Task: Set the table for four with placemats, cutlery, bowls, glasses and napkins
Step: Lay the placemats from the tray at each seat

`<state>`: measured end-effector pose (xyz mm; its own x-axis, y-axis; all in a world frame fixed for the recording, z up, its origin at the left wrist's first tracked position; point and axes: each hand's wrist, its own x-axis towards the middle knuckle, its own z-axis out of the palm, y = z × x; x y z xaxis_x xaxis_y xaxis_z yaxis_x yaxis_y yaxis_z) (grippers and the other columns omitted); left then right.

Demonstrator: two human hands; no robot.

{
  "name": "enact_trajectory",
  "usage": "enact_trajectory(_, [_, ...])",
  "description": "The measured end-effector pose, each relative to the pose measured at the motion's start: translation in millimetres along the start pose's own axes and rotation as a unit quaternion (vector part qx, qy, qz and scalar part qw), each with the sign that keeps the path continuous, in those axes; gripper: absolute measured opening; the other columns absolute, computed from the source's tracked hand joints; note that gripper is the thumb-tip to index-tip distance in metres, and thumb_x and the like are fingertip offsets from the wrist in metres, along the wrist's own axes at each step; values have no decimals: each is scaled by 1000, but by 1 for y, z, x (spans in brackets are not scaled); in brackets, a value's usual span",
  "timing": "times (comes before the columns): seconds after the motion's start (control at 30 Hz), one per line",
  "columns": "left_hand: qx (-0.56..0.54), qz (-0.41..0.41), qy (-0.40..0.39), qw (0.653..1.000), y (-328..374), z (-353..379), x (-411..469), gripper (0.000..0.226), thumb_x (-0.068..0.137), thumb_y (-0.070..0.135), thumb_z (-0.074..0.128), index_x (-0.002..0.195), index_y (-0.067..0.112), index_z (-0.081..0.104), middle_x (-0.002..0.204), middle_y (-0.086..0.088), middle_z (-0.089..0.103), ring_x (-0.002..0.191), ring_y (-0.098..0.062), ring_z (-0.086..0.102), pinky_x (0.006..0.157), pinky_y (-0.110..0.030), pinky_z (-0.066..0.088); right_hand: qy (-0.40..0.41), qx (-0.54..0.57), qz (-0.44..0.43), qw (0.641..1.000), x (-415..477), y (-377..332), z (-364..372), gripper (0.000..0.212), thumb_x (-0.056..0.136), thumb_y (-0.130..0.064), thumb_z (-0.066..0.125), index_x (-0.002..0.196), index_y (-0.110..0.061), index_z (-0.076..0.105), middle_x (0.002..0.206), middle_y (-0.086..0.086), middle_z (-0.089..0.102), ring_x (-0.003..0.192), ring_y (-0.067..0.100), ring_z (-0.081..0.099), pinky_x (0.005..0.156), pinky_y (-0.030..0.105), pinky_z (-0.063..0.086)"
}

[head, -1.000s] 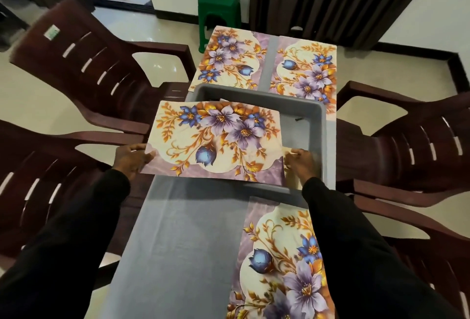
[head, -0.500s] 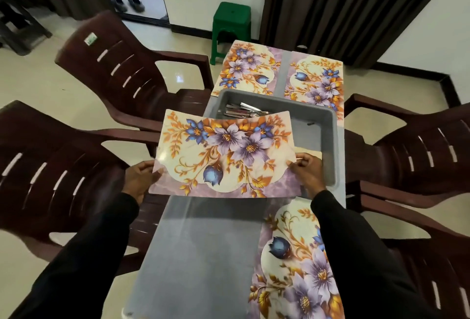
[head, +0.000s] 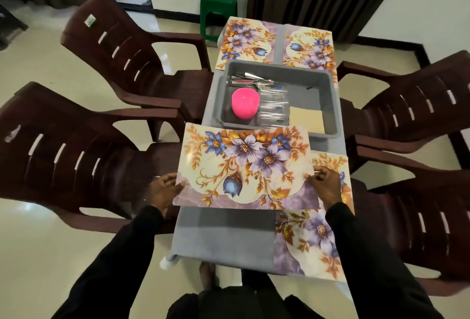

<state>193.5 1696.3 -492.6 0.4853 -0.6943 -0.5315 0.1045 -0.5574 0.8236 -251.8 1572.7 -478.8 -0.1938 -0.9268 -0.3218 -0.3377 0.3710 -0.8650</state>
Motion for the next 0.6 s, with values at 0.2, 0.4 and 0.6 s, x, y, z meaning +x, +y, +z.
enact_trajectory(0.2, [-4,-74,-42,996,-57,-3,-19,29,83,-5,79,108,3,68,114,-19,73,95,-32,69,83,-41,59,23,-69,33,997,-34,43,-7,23,85,4,75,107,4,68,95,15,71,87,32,65,84,42,56])
enact_trajectory(0.4, [41,-106,-80,990,-75,5,-40,38,79,-3,83,113,1,66,105,-14,70,81,-22,66,60,-28,56,36,-124,55,990,-42,65,-16,33,86,1,76,117,7,67,106,20,71,91,30,64,91,47,56])
enact_trajectory(0.6, [47,-125,-115,984,-78,14,-46,32,82,-11,77,109,-2,64,93,-13,69,76,-23,67,52,-27,58,41,-158,71,984,-31,67,-19,32,83,0,79,112,8,68,112,23,70,104,37,67,96,49,54])
